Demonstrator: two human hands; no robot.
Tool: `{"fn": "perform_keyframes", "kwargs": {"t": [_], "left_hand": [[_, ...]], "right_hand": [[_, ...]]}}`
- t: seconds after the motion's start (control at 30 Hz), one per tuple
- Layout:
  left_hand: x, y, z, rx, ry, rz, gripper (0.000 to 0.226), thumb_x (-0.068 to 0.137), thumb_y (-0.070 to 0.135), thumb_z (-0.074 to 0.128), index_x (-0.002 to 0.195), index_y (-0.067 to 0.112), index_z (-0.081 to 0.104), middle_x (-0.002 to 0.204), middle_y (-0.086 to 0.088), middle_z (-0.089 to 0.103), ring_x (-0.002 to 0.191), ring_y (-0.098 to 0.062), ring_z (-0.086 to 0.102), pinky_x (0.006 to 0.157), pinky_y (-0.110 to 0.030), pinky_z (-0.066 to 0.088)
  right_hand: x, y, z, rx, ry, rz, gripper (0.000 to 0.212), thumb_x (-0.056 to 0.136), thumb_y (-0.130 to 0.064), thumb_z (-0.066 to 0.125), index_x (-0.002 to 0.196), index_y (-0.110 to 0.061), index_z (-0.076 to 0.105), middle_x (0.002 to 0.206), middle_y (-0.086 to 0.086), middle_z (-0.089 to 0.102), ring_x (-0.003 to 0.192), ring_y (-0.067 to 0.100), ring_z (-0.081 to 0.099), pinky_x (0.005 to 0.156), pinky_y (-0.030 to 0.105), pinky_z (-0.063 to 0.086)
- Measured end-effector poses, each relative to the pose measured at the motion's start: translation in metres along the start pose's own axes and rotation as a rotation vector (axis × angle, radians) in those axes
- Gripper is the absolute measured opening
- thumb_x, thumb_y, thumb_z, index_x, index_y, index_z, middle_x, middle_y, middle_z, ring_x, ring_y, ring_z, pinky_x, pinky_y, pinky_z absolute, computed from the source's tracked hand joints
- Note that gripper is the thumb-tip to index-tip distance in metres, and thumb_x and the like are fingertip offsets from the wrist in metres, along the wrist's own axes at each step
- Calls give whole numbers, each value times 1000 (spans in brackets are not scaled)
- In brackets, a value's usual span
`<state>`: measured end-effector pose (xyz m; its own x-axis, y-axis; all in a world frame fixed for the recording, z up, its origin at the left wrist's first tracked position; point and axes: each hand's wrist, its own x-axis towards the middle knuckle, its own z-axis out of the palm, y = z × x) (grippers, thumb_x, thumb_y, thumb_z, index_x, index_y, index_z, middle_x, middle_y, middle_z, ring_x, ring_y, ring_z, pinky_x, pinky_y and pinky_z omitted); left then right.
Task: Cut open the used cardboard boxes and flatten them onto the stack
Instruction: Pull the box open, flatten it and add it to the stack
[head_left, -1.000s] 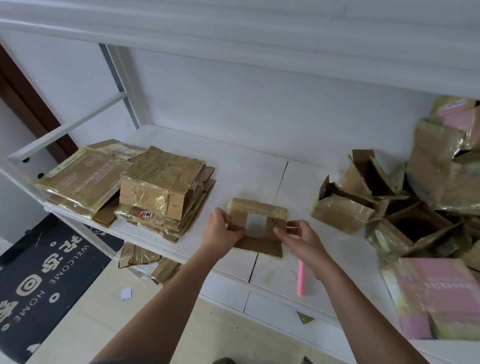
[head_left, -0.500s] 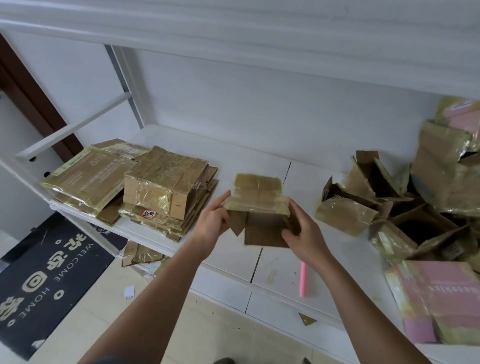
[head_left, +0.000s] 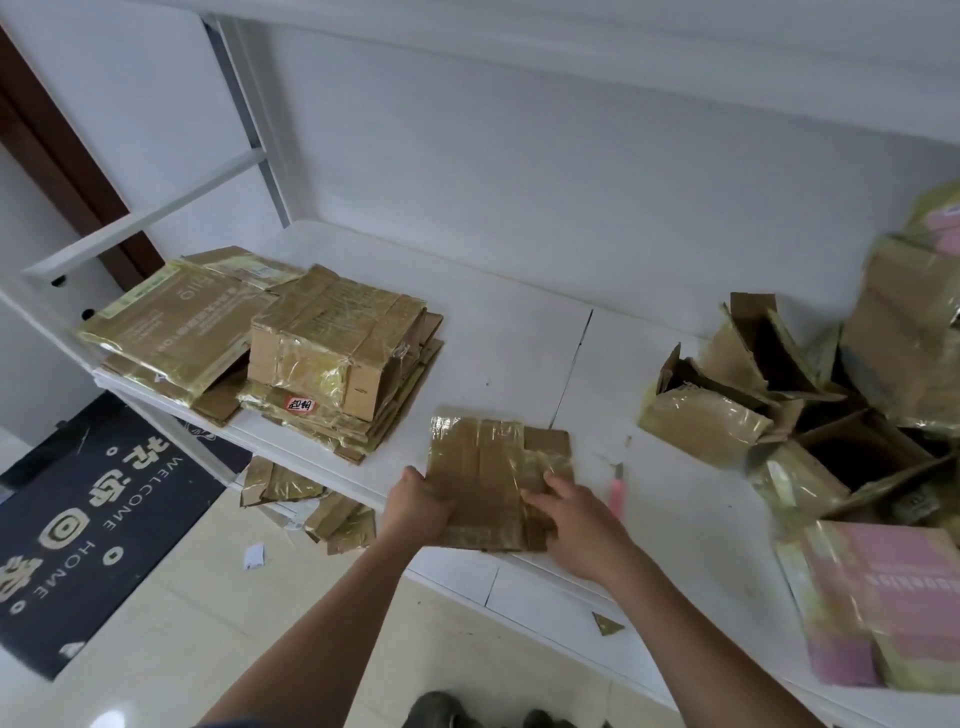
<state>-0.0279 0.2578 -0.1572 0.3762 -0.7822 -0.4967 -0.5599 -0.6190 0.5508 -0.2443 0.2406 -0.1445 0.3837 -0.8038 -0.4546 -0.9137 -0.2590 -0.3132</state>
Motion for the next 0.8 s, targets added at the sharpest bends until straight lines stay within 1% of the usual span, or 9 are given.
{"fn": "perform_keyframes", "kwargs": {"t": [0.07, 0.17, 0.27, 0.37, 0.47, 0.57, 0.67, 0.73, 0.8], "left_hand": [[4, 1, 1, 82, 30, 11, 25, 86, 19, 66, 99, 10, 47, 89, -1, 50, 76, -17, 50, 60, -27, 39], [11, 4, 0, 96, 73, 27, 23, 87, 20, 68, 83, 13, 46, 79, 1, 45, 63, -9, 43, 51, -23, 33], [19, 3, -3, 79, 58, 28, 26, 89, 29, 69, 88, 12, 49, 76, 3, 46, 67, -12, 48, 55, -24, 37], [22, 2, -4, 126, 52, -11, 28, 88, 32, 71, 87, 15, 49, 75, 4, 46, 79, -21, 54, 66, -31, 44], [23, 3, 1, 154, 74, -50, 28, 87, 32, 71, 86, 17, 47, 78, 3, 49, 79, -21, 52, 67, -31, 43], [26, 5, 1, 166, 68, -16, 23, 88, 29, 68, 90, 17, 49, 85, 1, 51, 80, -20, 54, 66, -31, 45], [27, 8, -12, -100, -64, 49, 13, 86, 18, 68, 91, 14, 57, 90, -1, 61, 79, -15, 59, 62, -25, 49], [21, 15, -27, -335, -135, 68, 6, 86, 12, 69, 86, 13, 63, 87, -3, 67, 76, -14, 63, 61, -24, 52], [13, 26, -41, -460, -130, 118, 8, 87, 7, 66, 81, 12, 66, 72, 2, 67, 63, -10, 61, 54, -21, 51]], "right_hand": [[6, -7, 1, -67, 43, 9, 53, 97, -22, 47, 147, -36, 41, 161, 1, 21, 139, 29, 30, 112, 42, 35], [14, -15, 9, -166, 98, 28, 39, 101, -29, 49, 140, -32, 51, 152, 3, 31, 131, 30, 34, 102, 40, 44], [18, -18, 18, -211, 106, 55, 39, 101, -29, 53, 140, -29, 50, 152, 4, 27, 134, 31, 31, 98, 39, 49], [19, -20, 28, -297, 109, 77, 46, 102, -28, 51, 146, -26, 39, 159, 9, 14, 142, 37, 25, 99, 38, 51], [18, -25, 37, -319, 132, 108, 48, 103, -21, 47, 149, -23, 33, 160, 12, 8, 145, 40, 17, 95, 38, 54], [16, -23, 36, -200, 167, 107, 46, 103, -23, 44, 149, -26, 38, 162, 6, 7, 148, 34, 13, 97, 37, 53], [7, -18, 28, 138, 241, 105, 42, 100, -21, 50, 142, -27, 51, 162, -1, 18, 148, 26, 20, 113, 33, 38], [-2, -24, 28, 333, 454, 146, 37, 96, -15, 59, 132, -23, 60, 156, 4, 30, 144, 29, 27, 115, 28, 29], [-9, -38, 29, 381, 715, 283, 41, 92, -16, 66, 131, -20, 59, 156, 12, 25, 144, 35, 20, 107, 26, 25]]}}
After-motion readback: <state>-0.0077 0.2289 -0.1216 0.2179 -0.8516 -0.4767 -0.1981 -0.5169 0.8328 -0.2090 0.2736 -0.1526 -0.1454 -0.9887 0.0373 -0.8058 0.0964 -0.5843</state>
